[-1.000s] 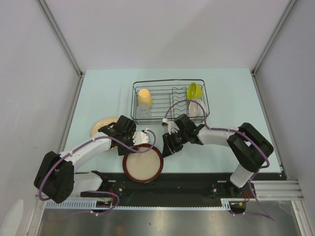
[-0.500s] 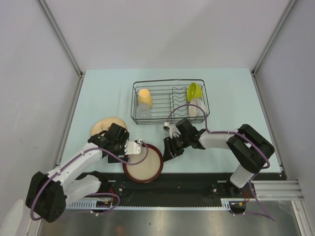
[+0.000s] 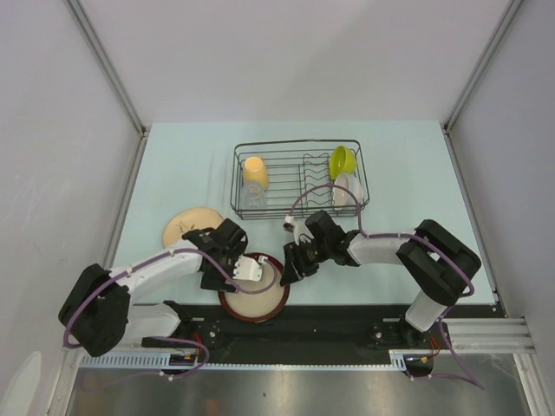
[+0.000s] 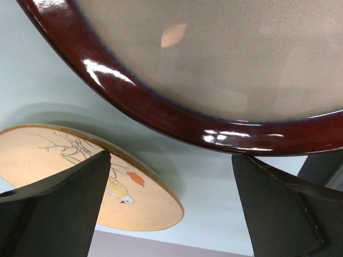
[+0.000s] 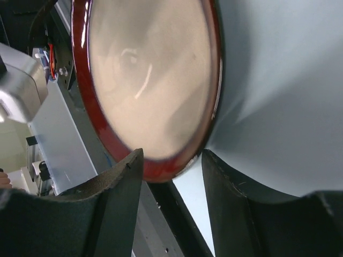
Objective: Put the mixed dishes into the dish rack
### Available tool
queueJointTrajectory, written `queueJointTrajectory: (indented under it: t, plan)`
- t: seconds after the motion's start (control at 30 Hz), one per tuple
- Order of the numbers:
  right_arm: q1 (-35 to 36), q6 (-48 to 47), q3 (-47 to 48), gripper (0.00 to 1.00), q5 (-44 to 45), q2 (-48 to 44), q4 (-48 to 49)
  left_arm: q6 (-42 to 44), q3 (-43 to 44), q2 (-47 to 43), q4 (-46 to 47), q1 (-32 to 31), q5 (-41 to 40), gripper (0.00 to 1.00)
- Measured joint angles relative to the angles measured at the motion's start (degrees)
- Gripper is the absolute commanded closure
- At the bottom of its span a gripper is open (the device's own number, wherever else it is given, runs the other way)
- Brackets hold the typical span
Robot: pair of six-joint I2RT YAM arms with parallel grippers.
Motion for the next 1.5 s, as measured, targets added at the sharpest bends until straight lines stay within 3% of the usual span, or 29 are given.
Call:
queueJointTrajectory:
  t: [0.27, 0.47, 0.77, 1.17, 1.33, 1.5]
  plan:
    - [-0.52, 1.38, -0.11, 0.48, -0.31, 1.77, 1.42, -2.6, 4.96, 6.4, -0.98, -3.15, -0.09, 0.01]
    - [-1.84, 2.62, -0.11, 0.56, -2.03, 3.21, 2.69, -4.44, 7.21, 8.68, -2.8, -4.31, -0.83, 0.01]
    - [-3.78, 4.22, -0.26, 1.0, -2.69, 5.4, 3.43, -6.32, 10.82, 12.44, -6.16, -7.61, -2.16, 0.01]
    - [-4.39, 4.55, -0.66, 1.0, 3.28, 1.09, -2.49, -9.55, 13.84, 13.4, -5.49, -8.76, 0.13, 0.0]
    - [-4.04, -0.52, -1.03, 1.0, 10.47, -8.17, -8.39, -12.15, 23.06, 13.05, 0.31, -7.21, 4.52, 0.0]
    - [-4.68, -5.95, -0.96, 1.0, 18.03, -18.08, -15.17, -14.19, 32.72, 9.2, 1.73, 0.09, 6.91, 0.0]
